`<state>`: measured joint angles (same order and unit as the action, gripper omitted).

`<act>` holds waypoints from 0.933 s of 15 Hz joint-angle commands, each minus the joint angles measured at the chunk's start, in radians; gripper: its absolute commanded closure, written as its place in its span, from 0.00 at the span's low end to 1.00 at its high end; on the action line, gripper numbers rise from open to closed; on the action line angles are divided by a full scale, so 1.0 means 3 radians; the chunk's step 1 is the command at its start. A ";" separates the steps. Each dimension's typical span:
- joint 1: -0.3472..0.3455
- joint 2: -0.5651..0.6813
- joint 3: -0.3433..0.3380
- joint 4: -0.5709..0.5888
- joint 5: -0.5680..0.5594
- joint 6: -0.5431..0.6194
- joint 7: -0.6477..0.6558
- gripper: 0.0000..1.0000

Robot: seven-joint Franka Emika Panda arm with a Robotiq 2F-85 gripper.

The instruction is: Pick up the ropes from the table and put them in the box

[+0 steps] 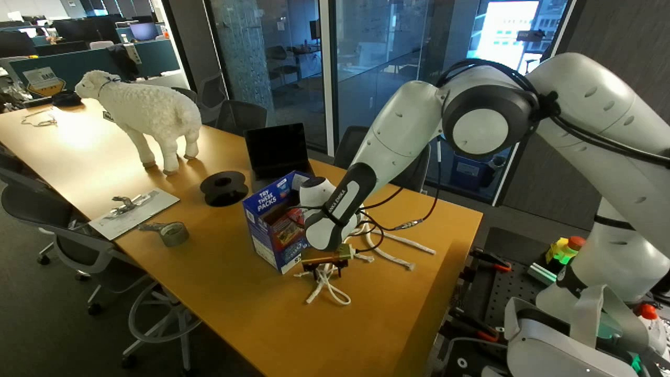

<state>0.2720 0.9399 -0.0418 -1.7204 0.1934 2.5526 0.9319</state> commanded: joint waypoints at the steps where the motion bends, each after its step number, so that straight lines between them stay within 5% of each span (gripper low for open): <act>1: 0.0052 0.0076 -0.0044 0.0092 -0.0066 0.0084 0.0034 0.49; 8: 0.0052 -0.0074 -0.0078 -0.0019 -0.0092 0.0071 0.0019 0.98; 14: 0.0090 -0.0626 -0.0322 -0.0500 -0.0298 0.0022 0.0014 0.96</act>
<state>0.2819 0.9005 -0.0860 -1.7488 0.1536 2.5668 0.9315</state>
